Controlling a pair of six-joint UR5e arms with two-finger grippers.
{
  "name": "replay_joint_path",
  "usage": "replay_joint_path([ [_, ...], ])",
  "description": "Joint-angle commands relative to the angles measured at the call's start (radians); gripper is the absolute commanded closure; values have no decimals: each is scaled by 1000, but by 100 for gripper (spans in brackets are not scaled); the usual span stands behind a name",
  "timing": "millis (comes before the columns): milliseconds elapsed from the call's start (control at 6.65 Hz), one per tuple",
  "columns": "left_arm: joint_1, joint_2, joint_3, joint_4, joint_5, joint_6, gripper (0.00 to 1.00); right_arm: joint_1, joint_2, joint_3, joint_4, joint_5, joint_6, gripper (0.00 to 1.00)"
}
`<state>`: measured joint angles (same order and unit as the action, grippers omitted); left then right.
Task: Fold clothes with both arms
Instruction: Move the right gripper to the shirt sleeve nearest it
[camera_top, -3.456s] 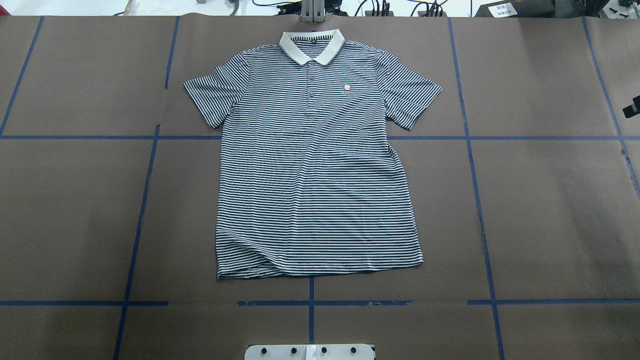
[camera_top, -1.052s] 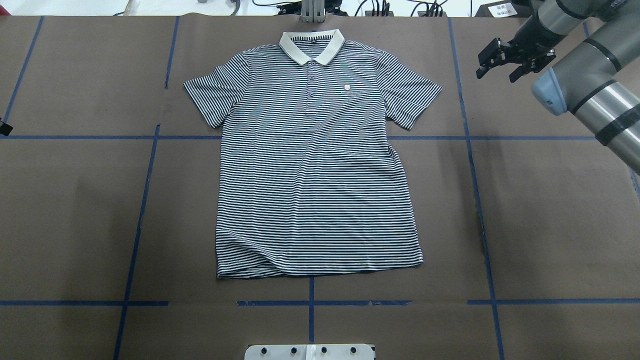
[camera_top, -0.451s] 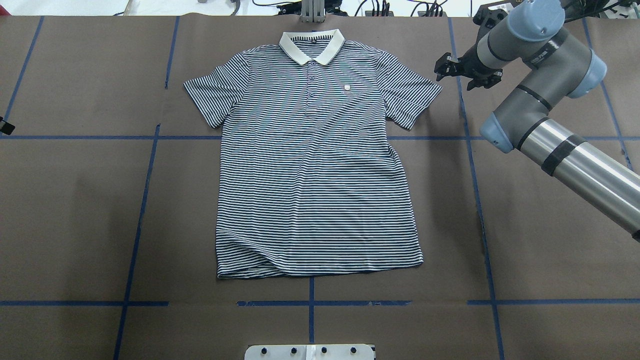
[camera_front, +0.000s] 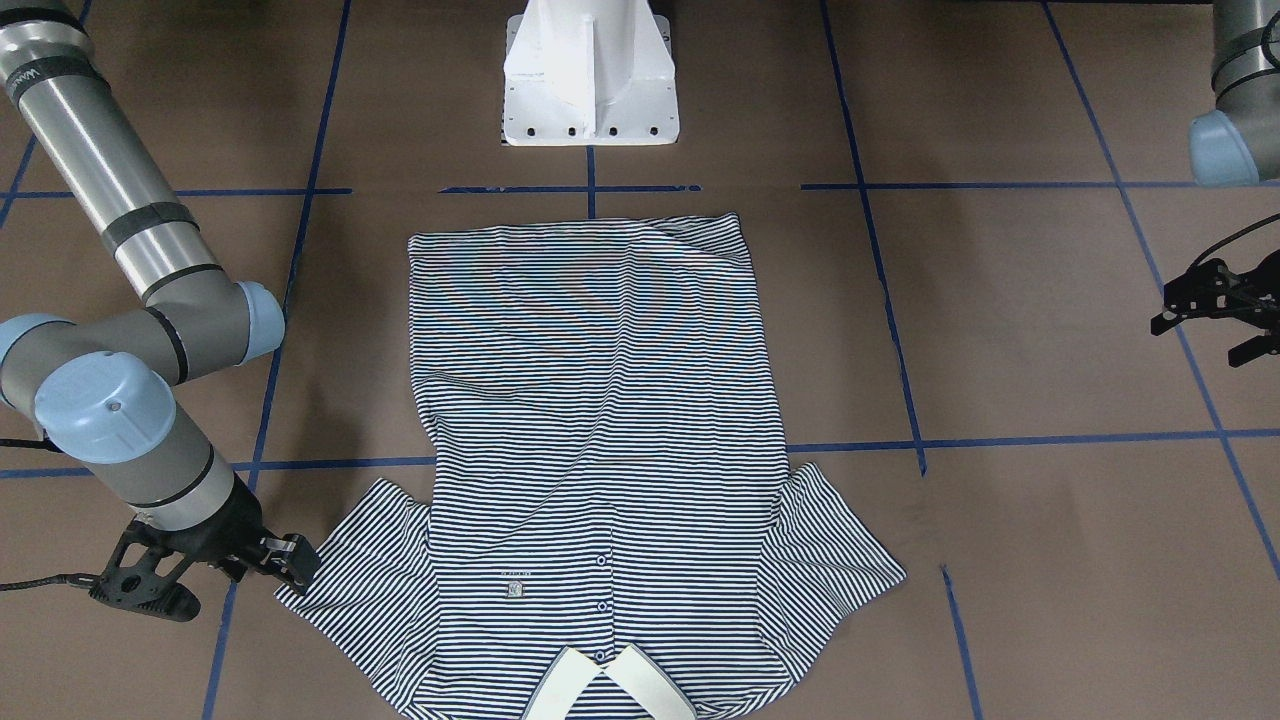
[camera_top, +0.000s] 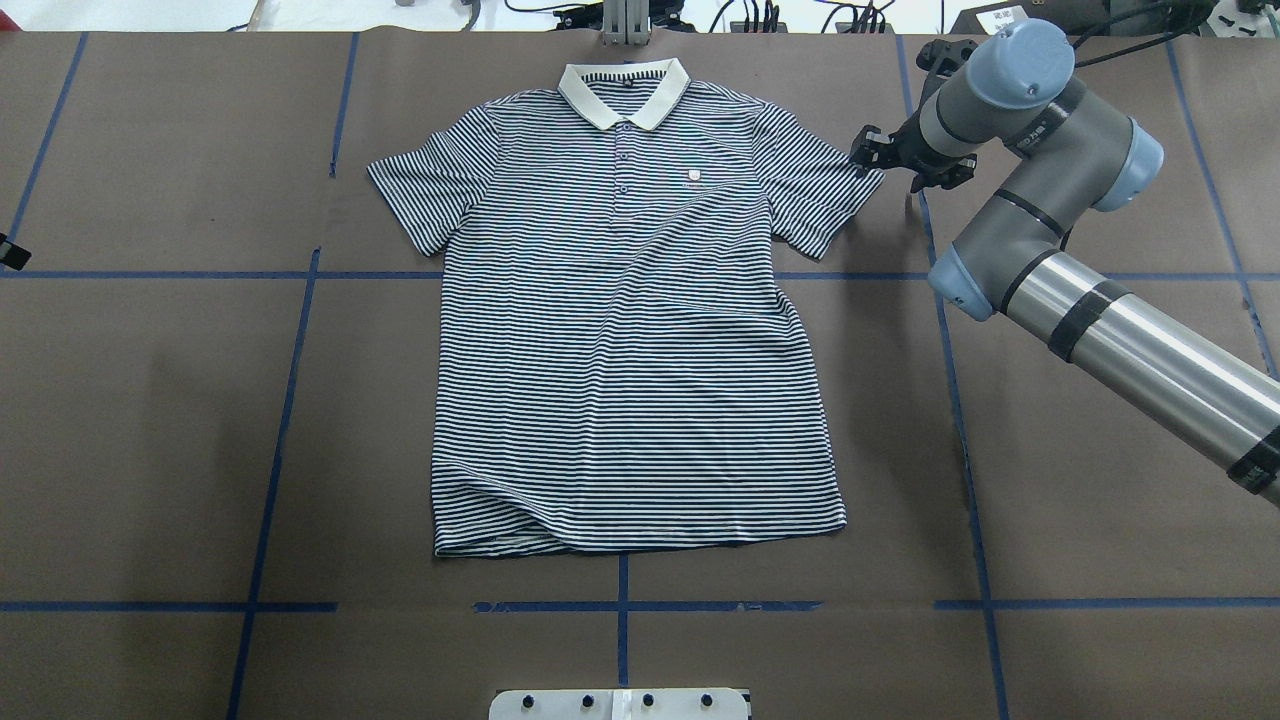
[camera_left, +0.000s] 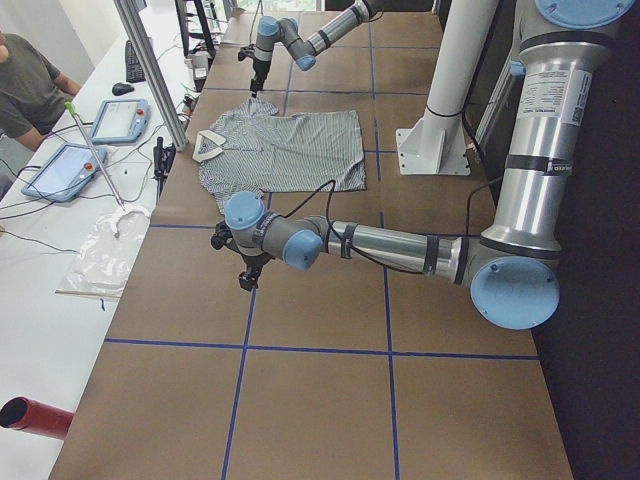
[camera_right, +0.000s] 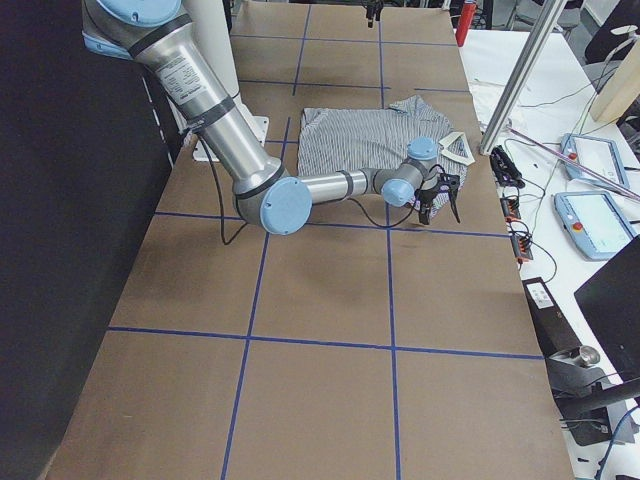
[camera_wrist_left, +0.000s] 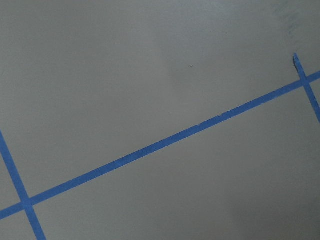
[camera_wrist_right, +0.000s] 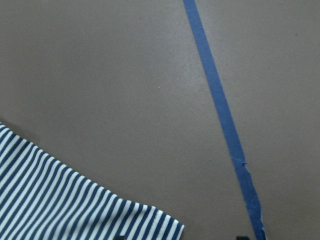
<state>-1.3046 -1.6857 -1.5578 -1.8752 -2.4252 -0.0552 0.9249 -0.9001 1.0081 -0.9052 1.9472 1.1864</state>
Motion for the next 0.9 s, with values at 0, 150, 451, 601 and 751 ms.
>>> replay_joint_path([
  [0,-1,0,30,-48,0,0,0,-8,23,-26,-1,-19,-1,27],
  [150,-1,0,30,-48,0,0,0,-11,23,-26,-1,-25,-1,44],
  [451,-1,0,30,-48,0,0,0,-11,24,-25,0,-25,-4,100],
  [601,-1,0,28,-48,0,0,0,-11,24,-23,-1,-25,-7,100],
  [751,-1,0,30,-48,0,0,0,-11,41,-5,-1,-24,-1,100],
])
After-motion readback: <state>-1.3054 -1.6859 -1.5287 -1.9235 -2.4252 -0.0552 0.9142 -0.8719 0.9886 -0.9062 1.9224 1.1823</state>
